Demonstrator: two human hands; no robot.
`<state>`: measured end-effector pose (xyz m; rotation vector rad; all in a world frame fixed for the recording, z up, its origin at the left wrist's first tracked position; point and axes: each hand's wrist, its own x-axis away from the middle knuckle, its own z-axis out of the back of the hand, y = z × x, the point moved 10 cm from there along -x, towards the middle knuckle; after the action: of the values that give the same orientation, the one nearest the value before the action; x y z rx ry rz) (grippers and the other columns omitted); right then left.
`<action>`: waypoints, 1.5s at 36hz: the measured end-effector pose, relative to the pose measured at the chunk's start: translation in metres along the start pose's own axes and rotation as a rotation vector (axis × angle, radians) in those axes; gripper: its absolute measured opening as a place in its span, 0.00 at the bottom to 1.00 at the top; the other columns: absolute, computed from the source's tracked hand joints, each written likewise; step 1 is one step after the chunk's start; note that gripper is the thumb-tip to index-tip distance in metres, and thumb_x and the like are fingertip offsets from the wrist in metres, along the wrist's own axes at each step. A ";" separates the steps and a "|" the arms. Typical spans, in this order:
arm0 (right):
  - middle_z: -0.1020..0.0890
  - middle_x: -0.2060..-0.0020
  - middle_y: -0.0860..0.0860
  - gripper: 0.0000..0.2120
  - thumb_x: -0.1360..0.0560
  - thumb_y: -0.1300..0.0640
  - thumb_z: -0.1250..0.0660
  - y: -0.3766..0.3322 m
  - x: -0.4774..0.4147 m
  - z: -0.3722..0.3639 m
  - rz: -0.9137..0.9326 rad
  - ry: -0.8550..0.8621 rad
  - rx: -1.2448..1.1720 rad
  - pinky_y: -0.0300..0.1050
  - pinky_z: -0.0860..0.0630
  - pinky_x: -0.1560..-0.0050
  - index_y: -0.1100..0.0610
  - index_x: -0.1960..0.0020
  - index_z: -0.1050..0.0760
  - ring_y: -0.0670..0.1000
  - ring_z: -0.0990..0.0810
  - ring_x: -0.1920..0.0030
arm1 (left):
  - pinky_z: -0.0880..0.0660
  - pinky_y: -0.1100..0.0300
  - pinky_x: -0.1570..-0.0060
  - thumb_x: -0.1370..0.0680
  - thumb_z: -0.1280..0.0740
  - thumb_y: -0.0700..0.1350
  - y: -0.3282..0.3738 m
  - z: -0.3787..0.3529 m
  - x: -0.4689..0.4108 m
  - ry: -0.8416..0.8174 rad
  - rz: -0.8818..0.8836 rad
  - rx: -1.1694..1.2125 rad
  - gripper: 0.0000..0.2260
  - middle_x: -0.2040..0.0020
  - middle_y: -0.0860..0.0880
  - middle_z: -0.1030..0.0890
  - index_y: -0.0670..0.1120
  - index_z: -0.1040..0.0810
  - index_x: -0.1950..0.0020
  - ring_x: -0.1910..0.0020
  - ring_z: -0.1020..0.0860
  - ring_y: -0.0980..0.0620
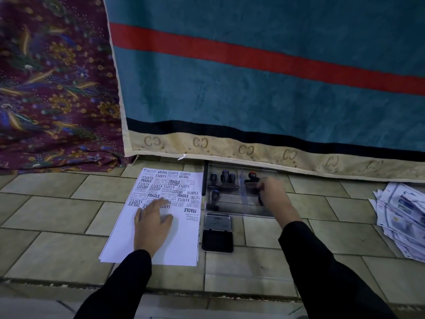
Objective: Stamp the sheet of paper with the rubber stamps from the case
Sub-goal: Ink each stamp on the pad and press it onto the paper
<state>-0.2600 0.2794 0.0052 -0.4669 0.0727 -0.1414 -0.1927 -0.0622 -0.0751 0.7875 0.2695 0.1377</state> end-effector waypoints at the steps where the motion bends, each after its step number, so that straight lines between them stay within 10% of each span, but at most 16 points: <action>1: 0.20 0.46 0.62 0.11 0.25 0.65 0.39 0.008 0.002 0.000 -0.024 -0.037 0.047 0.33 0.27 0.54 0.64 0.45 0.22 0.61 0.22 0.45 | 0.49 0.47 0.25 0.24 0.35 0.40 -0.003 0.001 0.000 0.004 0.034 0.079 0.18 0.33 0.51 0.25 0.50 0.27 0.35 0.38 0.27 0.55; 11: 0.23 0.40 0.60 0.15 0.25 0.61 0.36 0.014 0.005 -0.014 -0.024 -0.114 0.259 0.46 0.26 0.41 0.61 0.38 0.26 0.60 0.23 0.41 | 0.38 0.59 0.38 0.21 0.37 0.41 -0.018 0.005 0.002 0.015 0.222 0.636 0.16 0.33 0.55 0.28 0.55 0.26 0.36 0.35 0.32 0.55; 24: 0.20 0.47 0.60 0.17 0.27 0.60 0.30 -0.003 0.022 0.023 0.051 0.082 0.030 0.46 0.25 0.49 0.59 0.39 0.27 0.59 0.22 0.47 | 0.48 0.53 0.25 0.23 0.36 0.53 0.029 0.013 0.015 0.078 -0.283 0.135 0.14 0.34 0.61 0.29 0.59 0.29 0.38 0.29 0.38 0.62; 30: 0.21 0.47 0.55 0.15 0.29 0.61 0.28 -0.047 0.064 0.028 0.261 0.123 -0.205 0.38 0.24 0.47 0.58 0.43 0.22 0.50 0.20 0.53 | 0.58 0.62 0.26 0.26 0.41 0.67 0.062 -0.023 0.034 -0.177 -0.472 -0.051 0.25 0.31 0.65 0.36 0.59 0.32 0.32 0.27 0.46 0.68; 38: 0.19 0.47 0.57 0.16 0.29 0.61 0.28 -0.082 0.117 -0.019 0.408 -0.069 -0.229 0.43 0.22 0.45 0.59 0.42 0.22 0.53 0.19 0.50 | 0.60 0.56 0.25 0.36 0.42 0.78 0.070 -0.061 0.046 -0.369 -0.495 -0.190 0.46 0.24 0.62 0.43 0.55 0.39 0.25 0.26 0.51 0.65; 54: 0.19 0.49 0.56 0.15 0.30 0.58 0.27 -0.082 0.134 -0.040 0.444 -0.084 -0.173 0.45 0.23 0.47 0.59 0.44 0.21 0.53 0.20 0.53 | 0.56 0.54 0.24 0.37 0.38 0.77 0.062 -0.066 0.047 -0.367 -0.453 -0.190 0.46 0.25 0.60 0.38 0.55 0.40 0.25 0.26 0.44 0.62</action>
<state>-0.1419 0.1685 0.0016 -0.6177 0.1045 0.3222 -0.1680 0.0369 -0.0839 0.5342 0.0789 -0.4004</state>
